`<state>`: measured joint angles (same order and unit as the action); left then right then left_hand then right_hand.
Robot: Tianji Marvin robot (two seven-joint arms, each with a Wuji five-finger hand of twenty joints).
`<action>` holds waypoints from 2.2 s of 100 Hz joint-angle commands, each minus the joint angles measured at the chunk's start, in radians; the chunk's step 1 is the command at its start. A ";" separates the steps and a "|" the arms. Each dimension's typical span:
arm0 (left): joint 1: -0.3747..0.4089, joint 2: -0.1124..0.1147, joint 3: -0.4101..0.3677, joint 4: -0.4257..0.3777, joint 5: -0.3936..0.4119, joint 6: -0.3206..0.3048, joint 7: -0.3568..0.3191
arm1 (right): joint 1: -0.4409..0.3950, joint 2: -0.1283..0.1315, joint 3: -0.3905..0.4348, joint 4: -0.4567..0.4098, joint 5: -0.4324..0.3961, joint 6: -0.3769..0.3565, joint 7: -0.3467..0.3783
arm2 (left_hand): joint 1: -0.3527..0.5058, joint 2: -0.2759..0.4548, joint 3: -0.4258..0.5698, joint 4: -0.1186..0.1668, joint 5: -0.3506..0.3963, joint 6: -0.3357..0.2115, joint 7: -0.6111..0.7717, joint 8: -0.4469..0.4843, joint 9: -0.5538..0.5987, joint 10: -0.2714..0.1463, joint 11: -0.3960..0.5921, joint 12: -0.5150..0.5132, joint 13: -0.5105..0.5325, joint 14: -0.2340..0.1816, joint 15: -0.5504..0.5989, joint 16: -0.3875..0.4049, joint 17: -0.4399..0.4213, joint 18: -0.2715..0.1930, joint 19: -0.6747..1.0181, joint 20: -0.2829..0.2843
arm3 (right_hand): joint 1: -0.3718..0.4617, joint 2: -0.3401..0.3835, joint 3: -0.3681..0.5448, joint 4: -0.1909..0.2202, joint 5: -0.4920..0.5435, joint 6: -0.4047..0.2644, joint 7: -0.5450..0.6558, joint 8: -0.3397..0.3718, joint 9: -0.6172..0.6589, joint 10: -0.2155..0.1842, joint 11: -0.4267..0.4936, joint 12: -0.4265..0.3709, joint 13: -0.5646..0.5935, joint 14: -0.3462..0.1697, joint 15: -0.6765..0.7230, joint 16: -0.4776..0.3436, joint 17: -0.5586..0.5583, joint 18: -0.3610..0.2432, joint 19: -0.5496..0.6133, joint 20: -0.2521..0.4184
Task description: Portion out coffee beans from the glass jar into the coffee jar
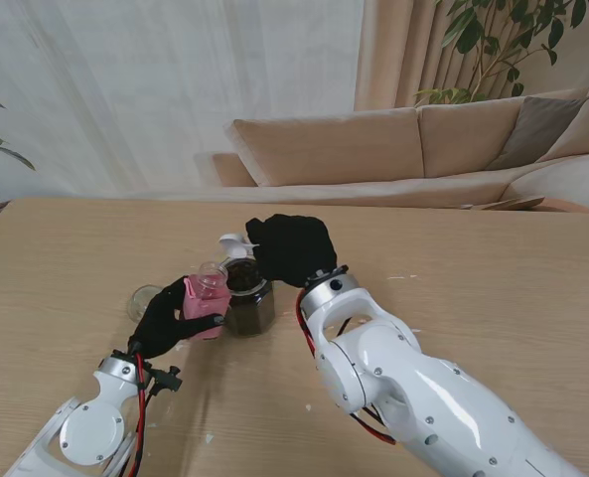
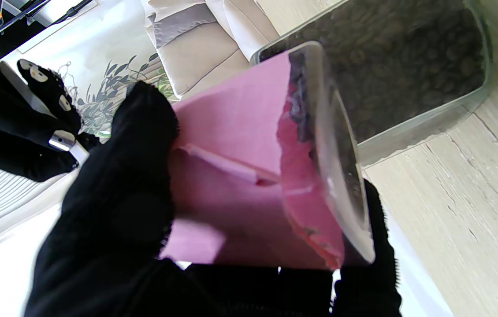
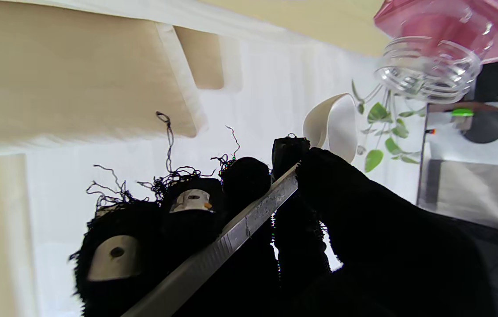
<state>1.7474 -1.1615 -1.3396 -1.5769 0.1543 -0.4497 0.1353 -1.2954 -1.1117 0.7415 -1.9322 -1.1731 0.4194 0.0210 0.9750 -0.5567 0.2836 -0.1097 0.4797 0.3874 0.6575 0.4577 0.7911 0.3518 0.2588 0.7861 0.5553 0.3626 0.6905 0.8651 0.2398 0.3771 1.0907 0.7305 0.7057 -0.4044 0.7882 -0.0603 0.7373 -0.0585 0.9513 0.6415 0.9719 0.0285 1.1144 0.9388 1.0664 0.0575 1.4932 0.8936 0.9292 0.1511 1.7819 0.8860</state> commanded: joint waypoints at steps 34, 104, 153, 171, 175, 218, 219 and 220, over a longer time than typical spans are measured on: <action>0.075 0.009 -0.030 -0.041 -0.028 -0.101 -0.054 | -0.254 0.023 0.179 -0.128 0.164 0.095 0.095 | 0.283 0.166 0.248 0.011 0.071 -0.207 0.198 0.060 0.062 -0.124 0.109 0.069 -0.012 -0.021 0.002 0.003 0.005 -0.020 0.005 0.006 | 0.039 0.021 0.012 0.044 0.017 -0.008 0.022 0.000 0.030 -0.011 0.023 0.022 0.020 0.016 0.032 0.012 0.014 -0.030 0.223 -0.009; 0.137 0.025 -0.059 -0.058 -0.046 -0.159 -0.107 | -0.343 0.043 0.212 0.047 0.542 0.141 0.185 | 0.283 0.166 0.247 0.012 0.070 -0.206 0.197 0.059 0.063 -0.125 0.107 0.069 -0.011 -0.021 0.001 0.002 0.008 -0.020 0.003 0.004 | 0.047 0.025 0.005 0.044 0.008 0.005 0.030 -0.004 0.018 -0.004 0.035 0.017 0.007 0.031 0.041 0.011 0.002 -0.012 0.218 0.002; 0.151 0.028 -0.067 -0.061 -0.050 -0.180 -0.116 | -0.329 0.037 0.174 0.132 0.620 0.114 0.175 | 0.284 0.166 0.247 0.012 0.070 -0.206 0.196 0.059 0.063 -0.125 0.106 0.069 -0.012 -0.020 0.001 0.001 0.007 -0.019 0.003 0.004 | 0.041 0.023 -0.007 0.038 -0.031 0.016 -0.010 -0.130 -0.035 0.013 -0.060 -0.071 -0.072 0.090 -0.106 -0.049 -0.085 0.006 0.157 0.045; 0.152 0.027 -0.066 -0.061 -0.046 -0.180 -0.112 | -0.328 0.037 0.171 0.151 0.622 0.108 0.175 | 0.283 0.166 0.247 0.012 0.071 -0.207 0.197 0.059 0.062 -0.125 0.106 0.069 -0.010 -0.021 0.001 0.002 0.008 -0.019 0.003 0.004 | 0.015 0.014 -0.009 0.036 -0.061 0.026 -0.031 -0.178 -0.081 0.033 -0.145 -0.162 -0.142 0.120 -0.289 -0.123 -0.213 0.067 0.045 0.059; 0.151 0.027 -0.066 -0.061 -0.046 -0.180 -0.112 | -0.330 0.037 0.172 0.154 0.621 0.107 0.172 | 0.283 0.165 0.247 0.012 0.071 -0.206 0.197 0.059 0.065 -0.125 0.108 0.070 -0.010 -0.021 0.001 0.002 0.008 -0.019 0.003 0.004 | 0.001 0.009 -0.008 0.036 -0.067 0.031 -0.037 -0.189 -0.093 0.039 -0.169 -0.185 -0.157 0.127 -0.332 -0.142 -0.242 0.082 0.018 0.062; 0.149 0.027 -0.065 -0.060 -0.044 -0.179 -0.109 | -0.350 0.038 0.190 0.157 0.587 0.088 0.162 | 0.283 0.164 0.249 0.012 0.071 -0.206 0.196 0.059 0.065 -0.125 0.107 0.069 -0.010 -0.020 0.002 0.002 0.008 -0.019 0.003 0.004 | -0.230 0.058 -0.114 0.063 -0.127 0.169 -0.475 -0.114 -0.351 0.104 -0.387 -0.431 -0.469 0.168 -0.737 -0.300 -0.602 0.120 -0.240 0.076; 0.149 0.027 -0.065 -0.060 -0.044 -0.179 -0.109 | -0.350 0.038 0.191 0.157 0.586 0.087 0.162 | 0.283 0.164 0.249 0.012 0.071 -0.206 0.196 0.059 0.064 -0.125 0.107 0.069 -0.010 -0.020 0.002 0.002 0.008 -0.019 0.003 0.004 | -0.232 0.058 -0.118 0.061 -0.131 0.169 -0.482 -0.117 -0.357 0.105 -0.391 -0.436 -0.479 0.168 -0.743 -0.302 -0.614 0.120 -0.247 0.076; 0.149 0.027 -0.065 -0.060 -0.044 -0.179 -0.109 | -0.351 0.038 0.191 0.157 0.584 0.086 0.161 | 0.283 0.165 0.249 0.012 0.071 -0.206 0.196 0.059 0.064 -0.125 0.107 0.069 -0.010 -0.020 0.002 0.002 0.007 -0.019 0.003 0.004 | -0.233 0.058 -0.122 0.059 -0.136 0.172 -0.489 -0.120 -0.363 0.106 -0.395 -0.440 -0.489 0.168 -0.749 -0.304 -0.624 0.120 -0.254 0.076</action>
<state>1.8903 -1.1297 -1.4054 -1.6301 0.1083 -0.6247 0.0389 -1.6326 -1.0723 0.9346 -1.7798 -0.5855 0.5103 0.1686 0.9752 -0.5567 0.2836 -0.1097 0.4797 0.3874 0.6576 0.4577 0.7911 0.3518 0.2588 0.7861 0.5553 0.3625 0.6905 0.8651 0.2414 0.3771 1.0907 0.7305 0.5123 -0.3527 0.7019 0.0026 0.6338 0.0922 0.5092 0.5276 0.6735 0.1002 0.7819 0.5488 0.6843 0.1842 0.9150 0.6638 0.3594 0.2654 1.5565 0.9459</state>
